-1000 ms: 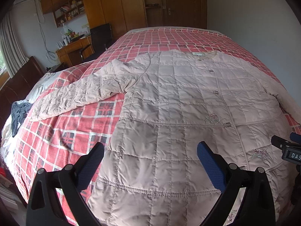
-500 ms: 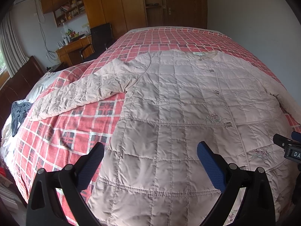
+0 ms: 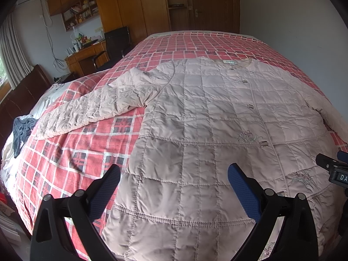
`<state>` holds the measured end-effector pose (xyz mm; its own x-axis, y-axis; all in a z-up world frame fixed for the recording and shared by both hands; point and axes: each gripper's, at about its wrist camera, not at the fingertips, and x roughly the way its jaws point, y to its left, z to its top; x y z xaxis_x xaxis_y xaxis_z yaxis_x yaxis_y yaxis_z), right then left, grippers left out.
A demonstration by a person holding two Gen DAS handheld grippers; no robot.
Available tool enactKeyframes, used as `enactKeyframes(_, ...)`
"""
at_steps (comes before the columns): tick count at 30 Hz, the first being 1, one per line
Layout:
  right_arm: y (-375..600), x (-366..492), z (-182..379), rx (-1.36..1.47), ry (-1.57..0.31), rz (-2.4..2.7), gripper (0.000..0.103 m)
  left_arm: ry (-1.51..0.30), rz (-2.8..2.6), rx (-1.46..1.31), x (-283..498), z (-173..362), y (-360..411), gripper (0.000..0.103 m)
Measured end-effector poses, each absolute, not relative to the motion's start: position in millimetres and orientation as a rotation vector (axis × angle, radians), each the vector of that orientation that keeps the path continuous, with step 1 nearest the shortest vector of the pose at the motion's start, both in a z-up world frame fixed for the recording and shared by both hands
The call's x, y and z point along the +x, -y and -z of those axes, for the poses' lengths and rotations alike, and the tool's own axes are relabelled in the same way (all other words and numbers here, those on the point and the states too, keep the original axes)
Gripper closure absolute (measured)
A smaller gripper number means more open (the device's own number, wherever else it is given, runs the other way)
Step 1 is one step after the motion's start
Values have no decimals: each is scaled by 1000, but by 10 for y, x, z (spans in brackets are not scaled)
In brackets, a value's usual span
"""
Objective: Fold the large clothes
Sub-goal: 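Grasp the sleeve cuff of the beige jacket with the right gripper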
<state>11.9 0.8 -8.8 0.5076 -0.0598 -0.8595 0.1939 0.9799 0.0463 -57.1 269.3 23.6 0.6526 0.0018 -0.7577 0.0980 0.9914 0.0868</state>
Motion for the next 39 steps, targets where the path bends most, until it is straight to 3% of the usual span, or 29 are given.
enactKeyframes(10,126,146,56,153,-1021,170,3,-863,84,116,-507,-242,-2660,4)
enactKeyframes(16,690,75,-10,233,-1016,237,3,-846,143,101,-349,-286,-2566,4)
enactKeyframes(27,2584,-399,171,605,-1081,480,3,-869,181,117,-133,-174,-2392,4)
enactKeyframes(39,3325,-494,540,930,-1025,568,3,-844,161,142,-147,-176,-2399,4)
